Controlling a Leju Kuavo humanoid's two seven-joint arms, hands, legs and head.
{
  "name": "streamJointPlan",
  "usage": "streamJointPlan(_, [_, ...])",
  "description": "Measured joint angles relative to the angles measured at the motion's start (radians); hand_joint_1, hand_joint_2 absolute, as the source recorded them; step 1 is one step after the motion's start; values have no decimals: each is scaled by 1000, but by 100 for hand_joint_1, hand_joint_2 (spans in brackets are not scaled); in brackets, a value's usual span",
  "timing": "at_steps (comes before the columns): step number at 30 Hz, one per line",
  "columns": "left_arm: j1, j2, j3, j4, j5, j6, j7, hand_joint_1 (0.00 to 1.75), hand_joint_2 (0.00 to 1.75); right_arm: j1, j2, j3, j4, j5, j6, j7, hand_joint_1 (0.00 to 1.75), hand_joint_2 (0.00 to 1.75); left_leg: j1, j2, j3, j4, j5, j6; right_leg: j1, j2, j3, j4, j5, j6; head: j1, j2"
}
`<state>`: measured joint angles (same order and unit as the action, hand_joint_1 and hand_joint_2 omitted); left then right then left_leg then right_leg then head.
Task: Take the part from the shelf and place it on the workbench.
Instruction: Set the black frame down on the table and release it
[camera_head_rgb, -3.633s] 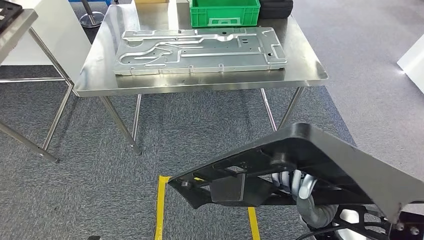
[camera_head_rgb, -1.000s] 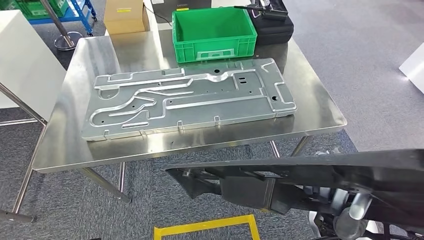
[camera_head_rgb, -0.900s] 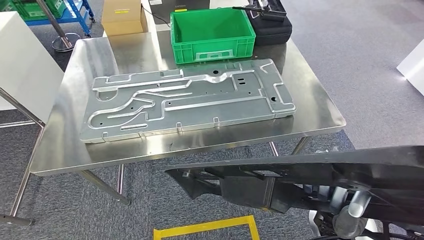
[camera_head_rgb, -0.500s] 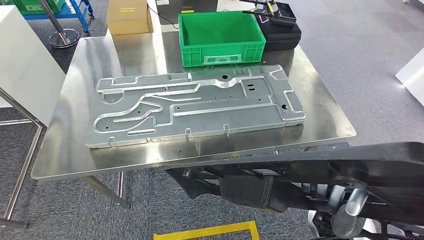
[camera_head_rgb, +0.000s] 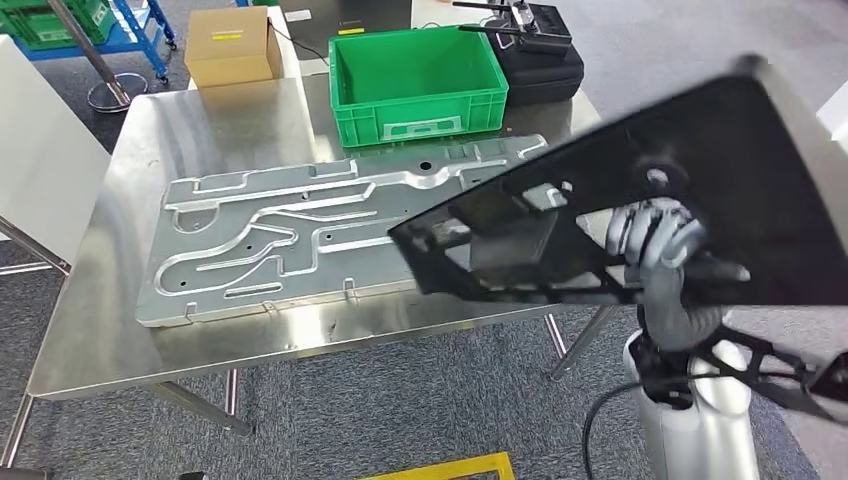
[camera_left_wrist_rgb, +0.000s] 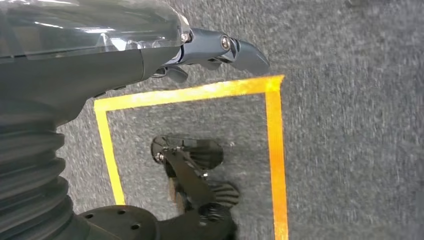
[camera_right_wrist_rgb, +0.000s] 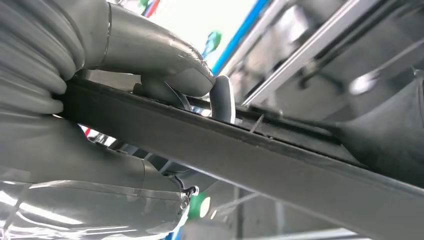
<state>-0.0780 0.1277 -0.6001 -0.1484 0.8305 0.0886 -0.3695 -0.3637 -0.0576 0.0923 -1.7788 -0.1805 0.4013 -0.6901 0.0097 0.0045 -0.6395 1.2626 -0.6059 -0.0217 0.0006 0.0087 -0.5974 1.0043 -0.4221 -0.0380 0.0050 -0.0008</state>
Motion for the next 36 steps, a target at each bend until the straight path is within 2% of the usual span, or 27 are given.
streamJointPlan(1, [2,-1,-2,0,0,-3,-2,0,175,-47,-10,-22,54,13,-6,1,169,175,1,0,-28,25,0,-2,1,1,1,1,-2,0,0,0])
streamJointPlan(2, [4,-1,-3,0,0,-5,-3,0,175,-95,-20,-43,105,29,-14,3,169,175,1,0,-39,14,23,-5,2,2,4,2,-5,1,0,0])
streamJointPlan(4, [6,-1,-7,0,-1,-9,-3,0,175,-203,-43,-77,204,69,-47,21,169,175,1,0,-16,-101,119,-7,2,2,10,8,-13,7,0,0])
streamJointPlan(5, [6,0,-9,0,-2,-11,-1,0,175,-265,-56,-87,253,93,-71,38,169,175,0,0,0,-163,151,-3,2,2,10,13,-17,10,0,0])
streamJointPlan(6, [2,1,-12,0,-4,-14,3,0,175,-332,-70,-94,304,118,-100,57,169,175,-2,1,12,-206,168,5,3,2,8,18,-21,14,0,0])
streamJointPlan(7, [-1,2,-15,0,-6,-16,7,0,175,-395,-85,-100,356,145,-133,76,169,175,-5,1,15,-227,175,14,4,2,4,21,-23,19,-1,0])
streamJointPlan(9, [-8,3,-23,0,-11,-20,13,0,175,-503,-111,-104,453,204,-193,104,169,175,-6,0,16,-232,180,31,6,-1,1,22,-25,31,-1,0])
streamJointPlan(11, [-11,2,-31,-1,-18,-22,15,0,175,-586,-134,-97,543,281,-247,124,169,175,-1,-1,20,-241,192,42,5,-4,-5,42,-41,41,0,0])
streamJointPlan(12, [-14,2,-35,-1,-22,-22,16,0,175,-622,-144,-88,585,324,-273,134,169,175,2,-1,22,-245,195,45,4,-4,-21,77,-62,47,1,0])
streamJointPlan(14, [-20,2,-43,-1,-28,-24,16,0,175,-680,-158,-56,673,430,-330,160,169,175,2,-1,23,-247,195,49,-2,-4,-86,202,-120,55,4,0])
streamJointPlan(15, [-24,2,-47,-1,-31,-24,16,0,175,-702,-161,-31,720,493,-354,180,169,175,3,-1,23,-247,194,49,-6,-4,-122,265,-140,59,4,0])
streamJointPlan(16, [-27,1,-51,-1,-35,-25,16,0,175,-721,-163,1,769,563,-371,206,169,175,3,0,24,-246,193,49,-9,-5,-148,303,-143,62,4,0])
streamJointPlan(17, [-31,1,-56,-2,-39,-27,15,0,175,-742,-164,42,824,639,-380,235,169,175,3,0,25,-246,192,48,-12,-5,-155,302,-125,63,4,0])
streamJointPlan(18, [-36,0,-60,-3,-43,-28,15,0,175,-766,-163,91,882,714,-380,265,169,175,3,-1,27,-245,190,46,-16,-6,-141,258,-89,64,4,0])
streamJointPlan(19, [-43,-2,-63,-4,-46,-29,14,0,175,-791,-161,144,939,784,-373,291,169,175,4,-1,29,-244,188,43,-19,-8,-111,186,-45,65,4,0])
streamJointPlan(21, [-58,-3,-70,-7,-52,-32,14,0,175,-835,-145,252,1047,905,-343,333,169,175,1,-3,28,-241,184,34,-18,-8,-55,61,6,63,3,0])
streamJointPlan(22, [-65,-3,-74,-7,-54,-33,15,0,175,-851,-132,302,1095,954,-320,354,169,175,0,-4,28,-241,183,29,-16,-7,-42,32,12,60,3,0])
streamJointPlan(23, [-69,-4,-77,-8,-56,-36,15,0,175,-863,-113,352,1142,999,-294,376,169,175,-1,-5,28,-243,182,23,-13,-5,-40,26,8,56,3,0])
streamJointPlan(26, [-75,-6,-84,-10,-58,-43,15,0,175,-870,-46,492,1262,1093,-233,439,169,175,4,-5,26,-234,170,5,-13,-3,-35,16,11,34,2,0])
streamJointPlan(27, [-76,-7,-85,-10,-59,-45,14,0,175,-866,-25,527,1291,1110,-226,450,169,175,5,-5,13,-204,151,0,-14,-3,-32,12,13,27,2,0])
streamJointPlan(28, [-76,-8,-85,-10,-60,-48,13,0,175,-860,-4,558,1315,1122,-225,458,169,175,6,-5,-12,-152,123,-3,-14,-3,-31,10,13,22,1,0])
streamJointPlan(30, [-75,-8,-87,-10,-61,-54,8,0,175,-841,29,609,1355,1140,-233,467,169,175,5,-5,-81,-13,65,-8,-10,-2,-29,10,10,14,0,0])
streamJointPlan(31, [-73,-8,-88,-10,-63,-57,6,0,175,-828,41,632,1372,1148,-240,471,169,175,5,-5,-108,35,54,-9,-8,-2,-26,11,7,12,0,0])
streamJointPlan(32, [-71,-8,-90,-10,-65,-60,4,0,175,-814,52,650,1387,1155,-247,474,169,175,5,-5,-119,47,62,-8,-6,-2,-24,11,4,10,0,0])
streamJointPlan(33, [-70,-8,-92,-10,-67,-63,2,0,175,-803,61,665,1398,1162,-254,477,169,175,5,-5,-109,17,90,-6,-4,-2,-21,13,1,10,0,0])
streamJointPlan(35, [-67,-7,-96,-10,-72,-67,-4,0,175,-786,77,687,1416,1175,-272,486,169,175,4,-6,-50,-118,164,1,-2,-1,-15,18,-9,13,0,0])
streamJointPlan(36, [-66,-6,-98,-10,-75,-69,-8,0,175,-780,83,695,1424,1181,-283,488,169,175,3,-6,-21,-179,187,5,-1,0,-14,22,-14,17,0,0])
